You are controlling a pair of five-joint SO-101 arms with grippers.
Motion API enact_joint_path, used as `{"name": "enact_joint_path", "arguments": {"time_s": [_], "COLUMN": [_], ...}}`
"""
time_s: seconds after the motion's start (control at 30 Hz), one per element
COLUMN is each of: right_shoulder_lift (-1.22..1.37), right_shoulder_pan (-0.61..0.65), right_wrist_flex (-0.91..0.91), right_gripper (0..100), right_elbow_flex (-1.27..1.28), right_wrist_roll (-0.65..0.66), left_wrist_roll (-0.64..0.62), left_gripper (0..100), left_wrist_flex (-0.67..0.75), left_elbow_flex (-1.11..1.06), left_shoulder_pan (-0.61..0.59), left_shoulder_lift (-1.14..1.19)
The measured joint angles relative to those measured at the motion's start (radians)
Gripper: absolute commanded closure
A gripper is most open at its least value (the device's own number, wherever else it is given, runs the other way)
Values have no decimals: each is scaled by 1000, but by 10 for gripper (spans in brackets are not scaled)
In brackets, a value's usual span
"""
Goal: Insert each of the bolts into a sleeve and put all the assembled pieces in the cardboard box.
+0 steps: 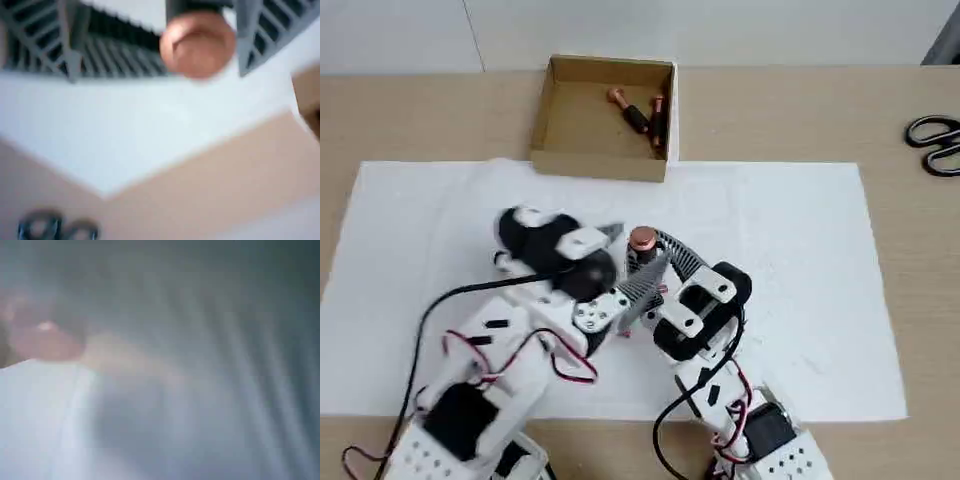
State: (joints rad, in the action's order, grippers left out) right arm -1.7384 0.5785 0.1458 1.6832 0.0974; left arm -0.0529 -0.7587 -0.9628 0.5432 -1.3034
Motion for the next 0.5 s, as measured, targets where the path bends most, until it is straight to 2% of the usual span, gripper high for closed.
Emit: {"name": "enact_joint_path", "arguments": {"time_s": [0.13,0.27,0.33,0.5], "right_shoulder_lift": [0,0,0,0], "right_shoulder_pan": [-44,-55,-54,-91], "right_wrist_flex": [6,107,163,204], "right_gripper": [994,994,994,994], "right_elbow_flex": [0,0,0,-12], "right_wrist_roll": [0,0,0,0], "left_wrist_roll": [0,0,0,6], "left_gripper": [830,955,997,987], "left_wrist_flex": [2,3,3,57], "left_elbow_flex": [141,219,221,86], "left_shoulder_pan": [-32,-147,-224,-348], "left_shoulder_lift": [-3,-9,-21,-155]}}
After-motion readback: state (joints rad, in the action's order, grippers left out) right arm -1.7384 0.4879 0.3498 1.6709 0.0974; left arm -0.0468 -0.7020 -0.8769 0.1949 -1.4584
